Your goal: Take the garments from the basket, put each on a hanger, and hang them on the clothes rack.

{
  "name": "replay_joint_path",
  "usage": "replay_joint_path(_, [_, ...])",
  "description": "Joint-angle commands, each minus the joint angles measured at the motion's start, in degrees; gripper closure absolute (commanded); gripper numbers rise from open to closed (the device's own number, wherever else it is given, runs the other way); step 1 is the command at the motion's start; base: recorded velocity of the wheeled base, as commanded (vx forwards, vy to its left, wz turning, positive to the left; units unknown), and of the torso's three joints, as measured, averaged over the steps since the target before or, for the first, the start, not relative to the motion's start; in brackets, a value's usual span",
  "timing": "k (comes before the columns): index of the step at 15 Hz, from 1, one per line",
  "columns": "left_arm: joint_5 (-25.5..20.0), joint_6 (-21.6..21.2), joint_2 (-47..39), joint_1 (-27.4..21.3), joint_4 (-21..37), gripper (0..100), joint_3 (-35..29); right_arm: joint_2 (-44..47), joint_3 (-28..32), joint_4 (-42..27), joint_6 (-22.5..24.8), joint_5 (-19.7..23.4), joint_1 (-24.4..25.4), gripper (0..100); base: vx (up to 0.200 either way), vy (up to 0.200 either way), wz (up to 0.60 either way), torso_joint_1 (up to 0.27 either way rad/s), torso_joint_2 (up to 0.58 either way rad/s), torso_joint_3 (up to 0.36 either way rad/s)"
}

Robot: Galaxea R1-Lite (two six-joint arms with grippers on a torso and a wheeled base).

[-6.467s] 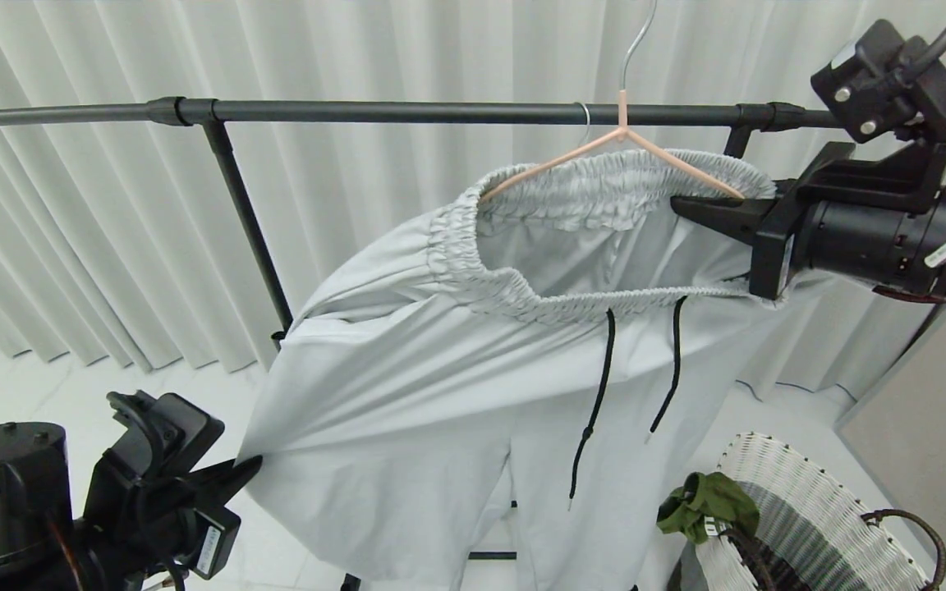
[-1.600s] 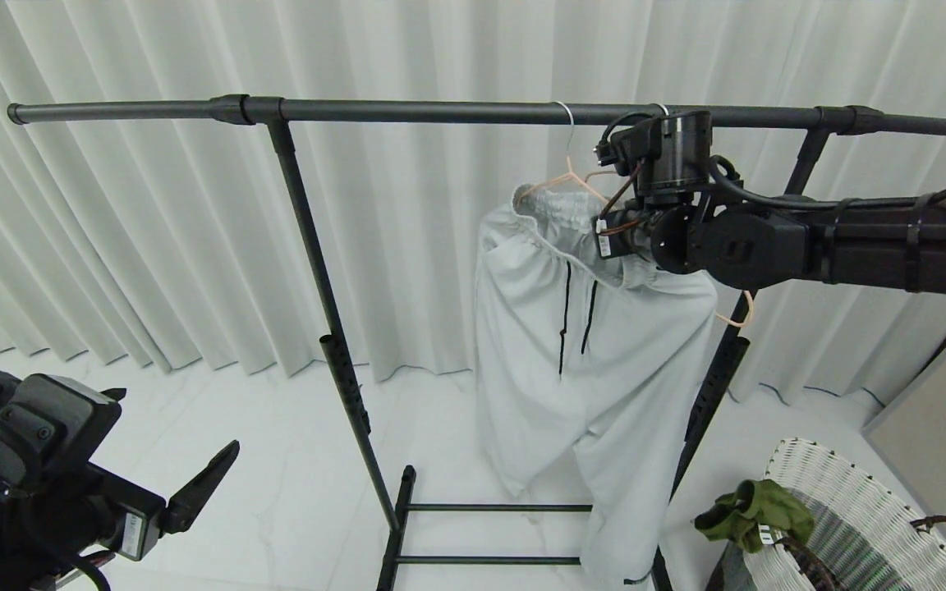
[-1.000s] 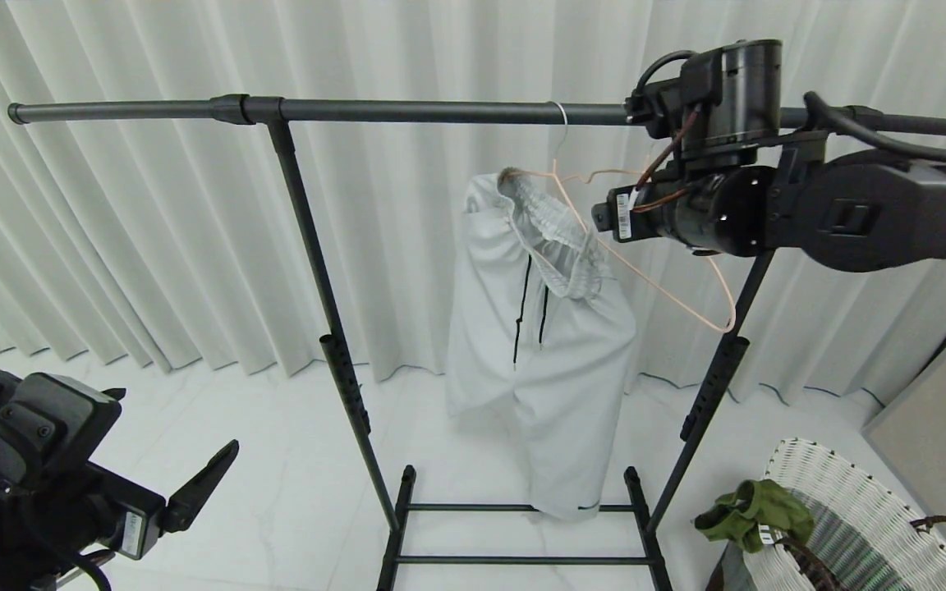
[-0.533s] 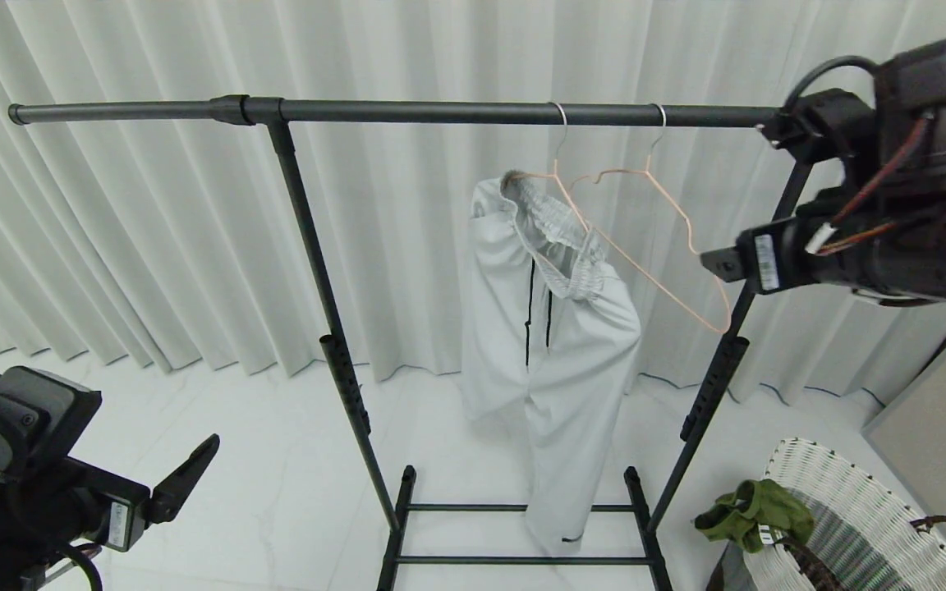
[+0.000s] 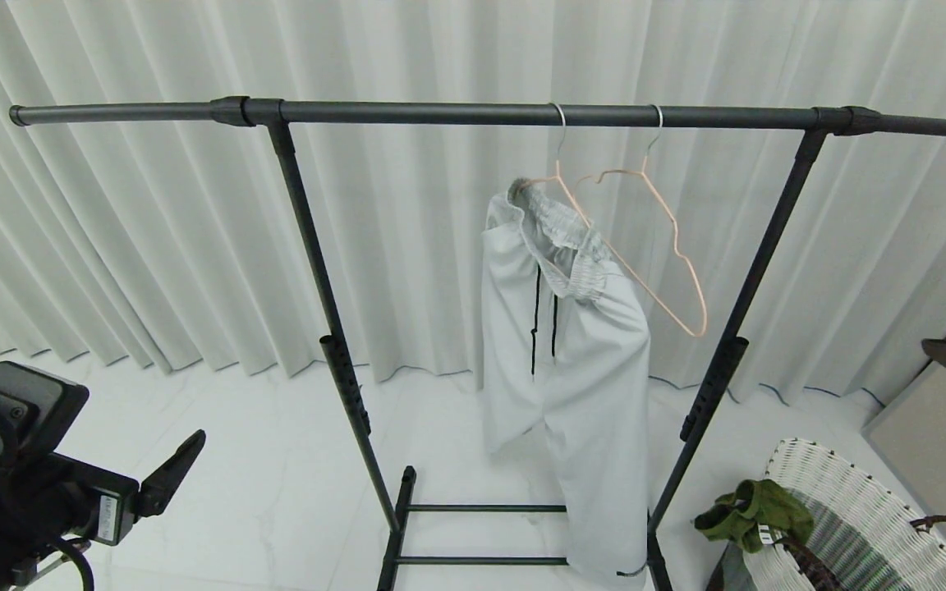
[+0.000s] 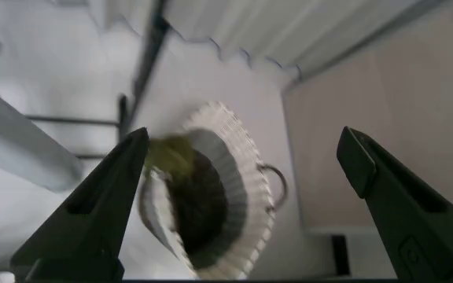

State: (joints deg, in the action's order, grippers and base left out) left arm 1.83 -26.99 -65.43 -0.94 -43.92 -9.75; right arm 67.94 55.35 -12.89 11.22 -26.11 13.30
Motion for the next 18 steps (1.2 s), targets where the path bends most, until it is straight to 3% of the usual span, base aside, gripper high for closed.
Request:
replay_joint_path(1, [0.0,-0.1,0.0,1.1,0.0,0,-0.3,-4.7,-3.3,0.1,0.8,1.0,-3.7,0,0.0,0.0,0.0,0.0,0.0,0.0])
replay_joint_path(6, [0.0,0.0,-0.1,1.1,0.0,0,-1.1,-4.9,-4.1,0.1,1.0,1.0,-4.2,0,0.0,0.0,0.0,-0.04,0.09,0.052])
replay_joint_path(18, [-0.1,0.2,0.4,1.1,0.0,0,-0.5,-4.4,-7.9,0.1,1.2,0.9,-4.2,0,0.0,0.0,0.0,-0.196,0.48,0.275])
